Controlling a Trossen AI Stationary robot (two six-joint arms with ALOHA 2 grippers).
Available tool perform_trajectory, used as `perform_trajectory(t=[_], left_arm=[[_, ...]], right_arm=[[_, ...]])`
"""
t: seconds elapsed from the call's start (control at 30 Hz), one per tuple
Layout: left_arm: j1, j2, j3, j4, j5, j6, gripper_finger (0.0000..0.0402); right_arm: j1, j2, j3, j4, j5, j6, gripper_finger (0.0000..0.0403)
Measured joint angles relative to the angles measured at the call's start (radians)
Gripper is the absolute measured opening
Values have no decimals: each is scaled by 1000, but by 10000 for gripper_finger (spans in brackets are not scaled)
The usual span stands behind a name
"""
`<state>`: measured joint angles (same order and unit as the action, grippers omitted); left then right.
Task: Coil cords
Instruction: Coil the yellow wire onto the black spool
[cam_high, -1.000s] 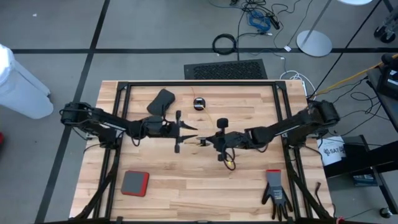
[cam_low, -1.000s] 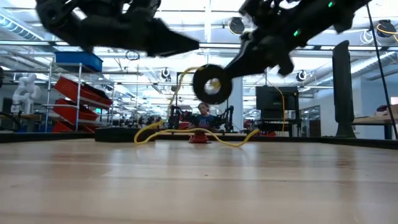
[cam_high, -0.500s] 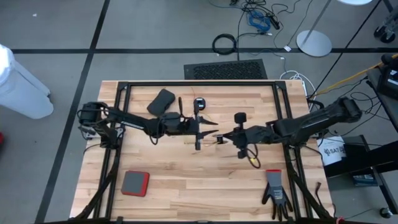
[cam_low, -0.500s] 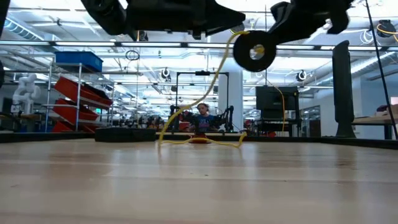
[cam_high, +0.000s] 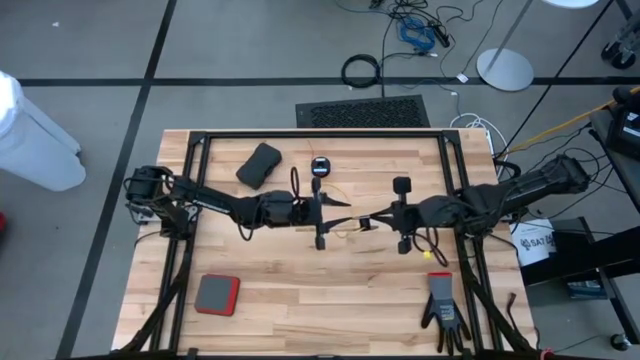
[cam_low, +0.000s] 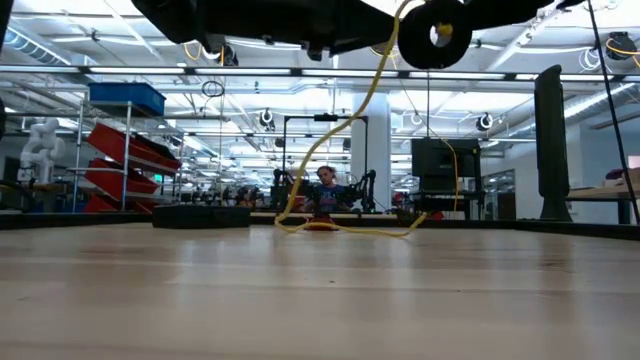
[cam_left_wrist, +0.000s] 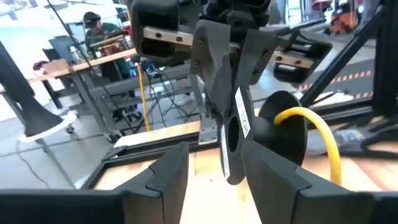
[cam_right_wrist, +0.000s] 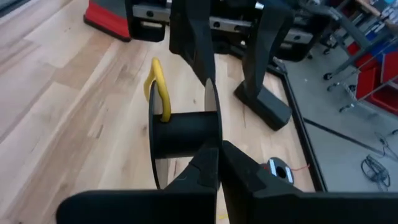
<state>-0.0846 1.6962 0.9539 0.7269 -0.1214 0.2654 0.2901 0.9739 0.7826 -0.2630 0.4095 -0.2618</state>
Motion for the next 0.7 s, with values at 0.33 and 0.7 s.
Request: perform_trajectory(t=[0.33, 0.7], left_arm=[[14, -4, 0, 2, 8, -22, 164], [13, -45, 0, 8, 50, -39, 164]], right_arm=[[-31, 6, 0, 1, 3, -50, 0], [-42, 6, 0, -30, 14, -43, 0]])
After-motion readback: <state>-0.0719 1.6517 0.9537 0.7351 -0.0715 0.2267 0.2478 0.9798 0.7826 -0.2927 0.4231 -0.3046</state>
